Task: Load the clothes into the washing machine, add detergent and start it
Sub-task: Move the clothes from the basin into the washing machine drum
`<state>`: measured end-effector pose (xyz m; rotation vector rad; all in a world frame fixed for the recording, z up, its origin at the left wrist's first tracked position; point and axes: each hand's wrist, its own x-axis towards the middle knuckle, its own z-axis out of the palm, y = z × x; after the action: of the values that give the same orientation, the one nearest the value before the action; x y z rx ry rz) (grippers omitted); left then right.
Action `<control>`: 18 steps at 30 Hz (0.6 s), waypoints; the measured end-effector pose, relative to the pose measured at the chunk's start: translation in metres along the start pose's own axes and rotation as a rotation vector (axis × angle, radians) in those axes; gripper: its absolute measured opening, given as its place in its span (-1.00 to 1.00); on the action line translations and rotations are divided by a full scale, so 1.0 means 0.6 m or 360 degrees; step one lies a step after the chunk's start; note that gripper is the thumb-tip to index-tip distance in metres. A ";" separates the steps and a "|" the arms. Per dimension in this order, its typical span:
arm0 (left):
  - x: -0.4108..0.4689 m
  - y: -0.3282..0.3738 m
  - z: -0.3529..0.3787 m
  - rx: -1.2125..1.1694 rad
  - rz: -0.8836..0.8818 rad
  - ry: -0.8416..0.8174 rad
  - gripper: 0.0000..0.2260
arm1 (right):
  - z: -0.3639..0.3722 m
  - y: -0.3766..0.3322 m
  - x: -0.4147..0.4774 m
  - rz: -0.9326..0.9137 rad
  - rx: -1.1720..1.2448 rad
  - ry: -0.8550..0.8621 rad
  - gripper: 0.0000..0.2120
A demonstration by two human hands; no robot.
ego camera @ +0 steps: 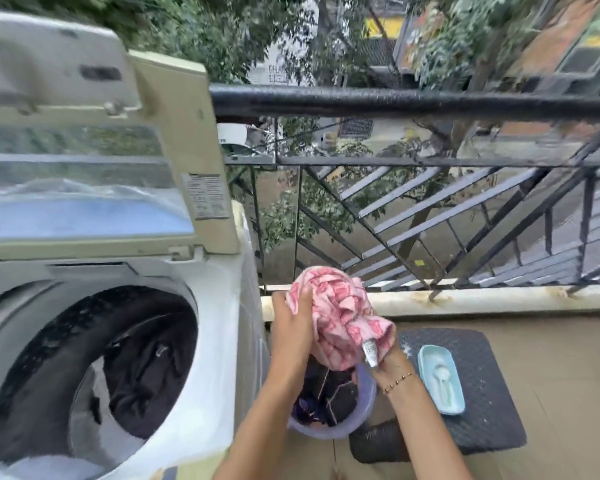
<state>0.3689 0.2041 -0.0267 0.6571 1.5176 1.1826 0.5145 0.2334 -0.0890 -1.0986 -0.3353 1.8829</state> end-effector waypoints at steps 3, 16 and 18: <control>-0.003 0.042 -0.042 -0.0093 0.0098 0.0061 -0.79 | 0.086 -0.017 -0.056 -0.0058 0.0074 -0.0059 0.07; -0.023 0.138 -0.339 0.0035 0.0364 0.0696 -0.69 | 0.385 0.067 -0.056 -0.0078 -0.0564 -0.0436 -0.70; -0.027 0.142 -0.388 0.0122 0.0423 0.0800 -0.71 | 0.421 0.088 -0.057 -0.0140 -0.0873 -0.0492 -0.47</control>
<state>0.1402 0.1420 0.0478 0.6568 1.9432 1.5811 0.2889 0.2255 0.0413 -1.1090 -1.1087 1.9314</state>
